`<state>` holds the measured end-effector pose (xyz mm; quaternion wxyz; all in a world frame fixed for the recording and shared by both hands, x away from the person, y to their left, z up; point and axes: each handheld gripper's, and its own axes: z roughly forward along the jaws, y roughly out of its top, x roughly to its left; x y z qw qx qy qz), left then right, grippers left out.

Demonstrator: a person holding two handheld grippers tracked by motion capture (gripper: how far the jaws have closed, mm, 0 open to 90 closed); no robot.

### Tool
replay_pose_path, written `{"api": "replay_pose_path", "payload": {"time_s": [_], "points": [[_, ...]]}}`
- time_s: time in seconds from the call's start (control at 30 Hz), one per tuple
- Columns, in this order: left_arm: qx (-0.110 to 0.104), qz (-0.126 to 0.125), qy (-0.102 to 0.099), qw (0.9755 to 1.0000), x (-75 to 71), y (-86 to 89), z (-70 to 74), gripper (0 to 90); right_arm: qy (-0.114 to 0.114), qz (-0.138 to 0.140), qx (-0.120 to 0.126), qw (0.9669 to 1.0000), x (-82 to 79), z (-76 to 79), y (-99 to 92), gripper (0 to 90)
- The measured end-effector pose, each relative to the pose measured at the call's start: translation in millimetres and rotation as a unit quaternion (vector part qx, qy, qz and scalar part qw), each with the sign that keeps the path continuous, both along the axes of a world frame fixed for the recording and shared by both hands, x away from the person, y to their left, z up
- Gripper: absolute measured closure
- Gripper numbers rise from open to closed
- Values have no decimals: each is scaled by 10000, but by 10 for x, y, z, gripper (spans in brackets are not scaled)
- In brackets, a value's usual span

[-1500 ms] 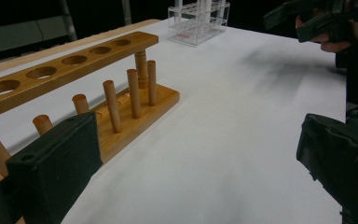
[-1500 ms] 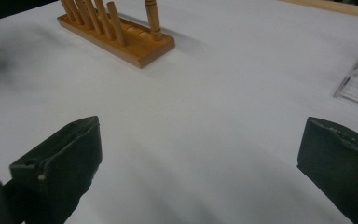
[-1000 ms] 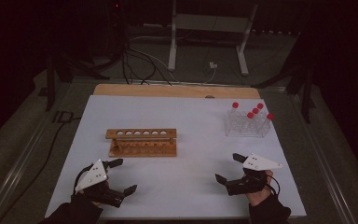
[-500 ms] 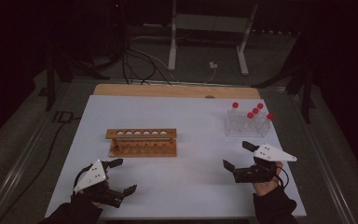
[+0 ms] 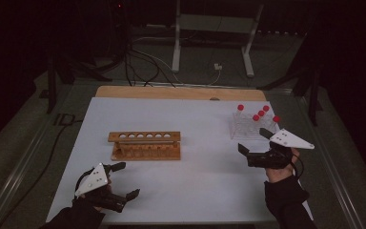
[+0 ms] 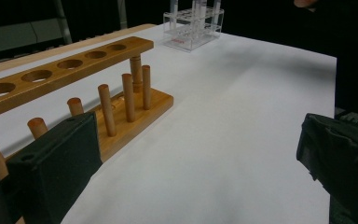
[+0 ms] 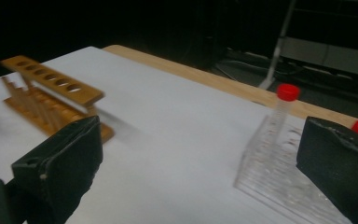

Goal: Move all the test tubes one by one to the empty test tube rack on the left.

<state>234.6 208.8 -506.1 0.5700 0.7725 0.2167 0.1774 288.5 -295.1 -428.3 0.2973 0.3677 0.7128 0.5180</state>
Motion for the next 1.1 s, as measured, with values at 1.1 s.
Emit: {"api": "replay_pose_path", "payload": {"time_s": [1.1], "points": [[-37, -46, 46, 10000, 4, 0, -9, 4, 908, -1467, -168, 9849, 862, -391, -312, 262]]}}
